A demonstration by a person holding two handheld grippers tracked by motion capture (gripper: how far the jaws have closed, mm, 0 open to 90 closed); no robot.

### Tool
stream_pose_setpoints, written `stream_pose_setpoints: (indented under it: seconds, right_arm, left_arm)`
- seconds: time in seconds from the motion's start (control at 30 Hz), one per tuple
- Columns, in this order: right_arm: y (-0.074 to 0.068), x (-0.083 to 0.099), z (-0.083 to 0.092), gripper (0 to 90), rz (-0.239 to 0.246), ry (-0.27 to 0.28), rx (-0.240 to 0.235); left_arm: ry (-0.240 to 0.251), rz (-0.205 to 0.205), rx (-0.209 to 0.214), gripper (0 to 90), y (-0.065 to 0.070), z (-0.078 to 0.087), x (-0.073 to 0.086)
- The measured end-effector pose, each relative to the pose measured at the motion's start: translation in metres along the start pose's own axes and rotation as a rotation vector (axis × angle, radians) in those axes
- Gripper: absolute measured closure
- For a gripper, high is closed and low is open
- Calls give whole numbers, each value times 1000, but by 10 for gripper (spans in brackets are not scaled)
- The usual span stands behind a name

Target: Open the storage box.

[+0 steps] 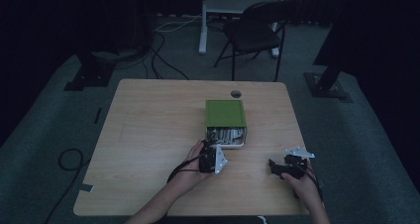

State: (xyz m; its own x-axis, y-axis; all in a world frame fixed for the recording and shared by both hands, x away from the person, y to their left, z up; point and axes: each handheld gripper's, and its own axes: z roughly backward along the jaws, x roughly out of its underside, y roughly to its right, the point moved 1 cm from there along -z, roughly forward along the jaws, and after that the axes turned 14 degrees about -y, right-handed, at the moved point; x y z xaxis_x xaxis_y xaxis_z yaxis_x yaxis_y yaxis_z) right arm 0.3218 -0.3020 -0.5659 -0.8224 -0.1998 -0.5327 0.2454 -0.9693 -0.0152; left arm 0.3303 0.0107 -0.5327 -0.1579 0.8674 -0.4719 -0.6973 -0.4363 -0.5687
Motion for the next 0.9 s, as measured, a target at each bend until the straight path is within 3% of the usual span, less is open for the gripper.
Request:
stream_pose_setpoints:
  seconds: [0.1, 0.17, 0.3, 0.53, 0.57, 0.7, 0.9]
  right_arm:
    - [0, 0, 0, 109, 1, 0, 0]
    - [0, 0, 0, 109, 2, 0, -1]
    - [0, 0, 0, 109, 3, 0, -1]
    - [0, 0, 0, 109, 4, 0, -1]
    - [0, 0, 0, 109, 4, 0, -1]
    - [0, 0, 0, 109, 4, 0, -1]
    - [1, -1, 0, 109, 3, 0, -1]
  left_arm:
    - [-20, -14, 5, 449, -1, -2, 2]
    - [-24, -58, -5, 467, -2, -5, 2]
    - [-19, -102, -14, 530, -4, -8, 0]
    - [-44, -129, -25, 563, -4, -14, -3]
    - [-50, -150, -44, 575, -4, -16, -3]
    - [-53, -143, -62, 645, -6, -18, -3]
    - [-43, -166, -58, 649, -7, -23, -2]
